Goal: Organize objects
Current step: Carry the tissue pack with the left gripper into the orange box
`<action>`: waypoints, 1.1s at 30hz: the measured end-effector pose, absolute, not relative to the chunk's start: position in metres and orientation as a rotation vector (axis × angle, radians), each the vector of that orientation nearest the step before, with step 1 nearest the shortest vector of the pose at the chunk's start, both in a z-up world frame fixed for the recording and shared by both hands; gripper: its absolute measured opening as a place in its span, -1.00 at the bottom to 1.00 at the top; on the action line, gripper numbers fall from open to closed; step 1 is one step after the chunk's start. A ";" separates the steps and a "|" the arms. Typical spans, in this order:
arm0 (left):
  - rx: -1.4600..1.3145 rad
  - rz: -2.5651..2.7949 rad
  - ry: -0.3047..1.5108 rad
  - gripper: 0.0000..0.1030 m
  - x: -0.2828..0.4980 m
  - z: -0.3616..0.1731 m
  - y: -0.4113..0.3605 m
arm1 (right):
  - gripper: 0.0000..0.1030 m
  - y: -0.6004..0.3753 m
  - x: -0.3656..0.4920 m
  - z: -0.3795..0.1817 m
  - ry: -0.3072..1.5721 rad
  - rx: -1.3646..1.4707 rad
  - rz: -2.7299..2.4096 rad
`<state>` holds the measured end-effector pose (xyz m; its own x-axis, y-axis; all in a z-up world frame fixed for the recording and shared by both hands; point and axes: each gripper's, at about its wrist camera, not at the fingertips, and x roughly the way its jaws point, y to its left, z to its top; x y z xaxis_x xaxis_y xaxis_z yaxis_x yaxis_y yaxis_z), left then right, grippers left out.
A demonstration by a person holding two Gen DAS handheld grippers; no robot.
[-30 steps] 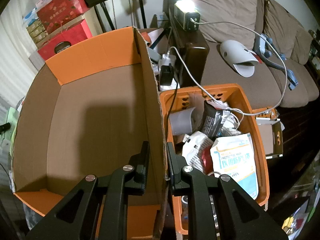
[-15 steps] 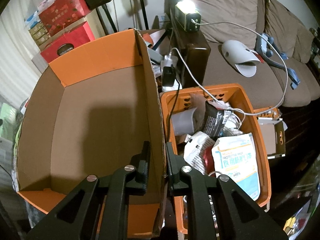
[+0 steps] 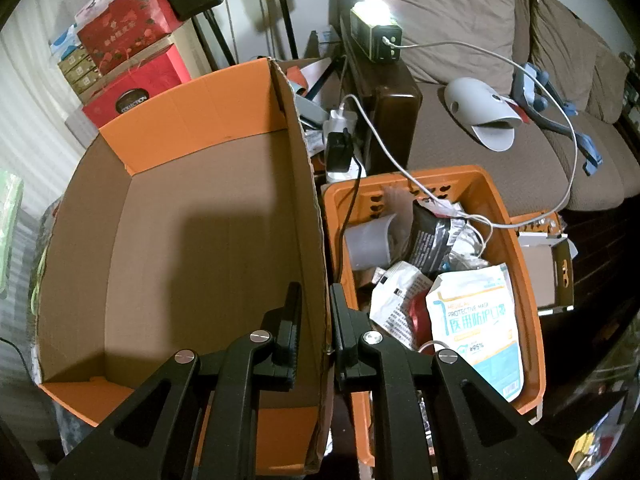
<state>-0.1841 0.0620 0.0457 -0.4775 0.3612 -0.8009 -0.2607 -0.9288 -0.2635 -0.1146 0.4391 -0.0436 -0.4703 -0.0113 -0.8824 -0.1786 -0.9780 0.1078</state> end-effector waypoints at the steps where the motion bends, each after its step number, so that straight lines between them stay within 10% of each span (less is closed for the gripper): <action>1: -1.346 2.412 -0.140 0.56 -0.182 0.047 0.071 | -0.75 0.439 -0.114 -0.044 0.285 -1.561 2.598; 33: -1.539 2.140 -0.079 0.56 -0.175 -0.028 0.281 | -0.76 0.442 -0.103 -0.037 0.325 -1.569 2.621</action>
